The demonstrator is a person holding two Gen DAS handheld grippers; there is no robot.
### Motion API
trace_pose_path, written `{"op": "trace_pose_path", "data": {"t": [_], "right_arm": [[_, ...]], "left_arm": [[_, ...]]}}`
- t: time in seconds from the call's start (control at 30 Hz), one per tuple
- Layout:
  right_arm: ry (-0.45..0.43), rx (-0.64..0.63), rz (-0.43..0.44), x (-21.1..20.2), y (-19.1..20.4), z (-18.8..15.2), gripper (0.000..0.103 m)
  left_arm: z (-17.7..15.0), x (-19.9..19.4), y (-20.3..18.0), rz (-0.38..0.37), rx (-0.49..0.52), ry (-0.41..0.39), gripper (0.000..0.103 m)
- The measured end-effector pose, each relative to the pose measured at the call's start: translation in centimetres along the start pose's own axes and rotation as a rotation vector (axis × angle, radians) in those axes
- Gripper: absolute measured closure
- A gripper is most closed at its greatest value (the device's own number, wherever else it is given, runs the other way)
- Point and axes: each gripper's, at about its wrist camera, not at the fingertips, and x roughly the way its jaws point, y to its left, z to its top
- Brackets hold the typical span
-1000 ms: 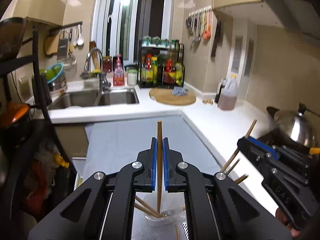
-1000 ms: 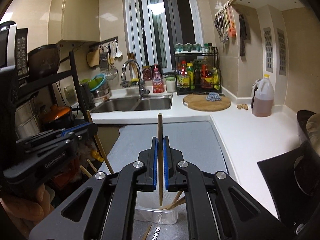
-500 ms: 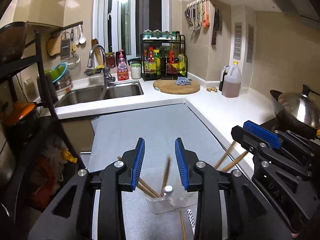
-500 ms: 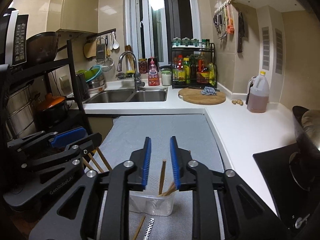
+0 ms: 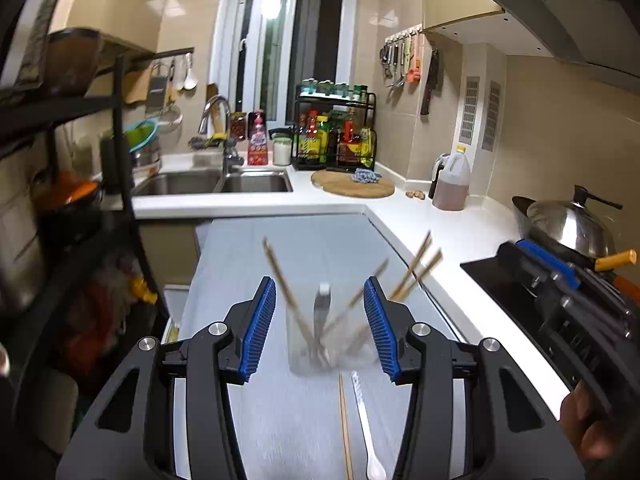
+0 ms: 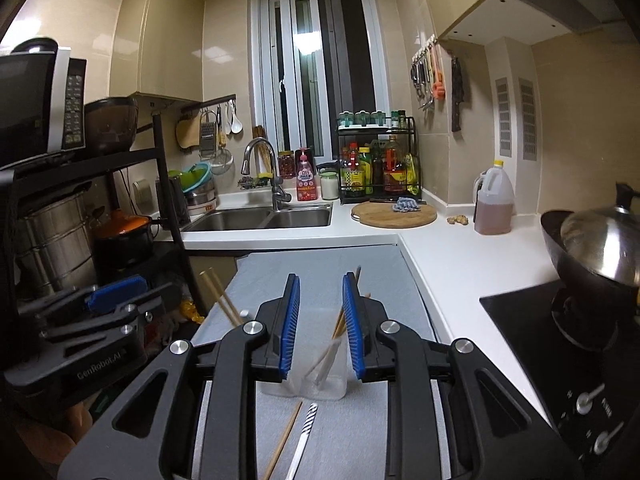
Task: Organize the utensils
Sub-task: 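Open the left gripper over the container while the right gripper opens, releasing both chopsticks, then lower the left tool onto the last chopstick while the right tool lowers around the white spoon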
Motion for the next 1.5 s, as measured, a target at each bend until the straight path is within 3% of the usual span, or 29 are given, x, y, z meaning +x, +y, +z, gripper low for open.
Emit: {"op": "trace_pose_path", "data": {"t": [0.2,0.43,0.53,0.7,0.9,1.3,1.5], "right_arm": [[-0.055,0.040,-0.031,-2.9,0.0,-5.5,0.079],[0.043,0.044,-0.047,-2.1,-0.6,-11.1,0.079],[0.094,0.039,-0.026,-1.5,-0.5,-13.2,0.078],[0.189,0.042,-0.014,-0.1,-0.6,-16.5,0.078],[0.271,0.104,0.017,1.7,-1.3,-18.7,0.085],[0.480,0.170,0.116,5.8,0.6,-22.1,0.072],[0.506,0.128,0.069,6.6,2.1,-22.9,0.074]], "left_arm": [[-6.3,-1.9,-0.1,0.049,-0.009,0.004,0.057],[-13.0,-2.3,0.2,0.096,-0.045,-0.005,0.057],[-16.1,-1.2,0.8,0.069,-0.136,0.056,0.057],[-20.5,0.4,0.5,0.084,-0.115,0.127,0.058],[-23.1,0.7,1.3,0.100,-0.091,0.138,0.058],[-25.5,0.3,2.3,0.116,-0.071,0.117,0.060],[-25.5,0.1,2.2,0.110,-0.063,0.115,0.060]]}}
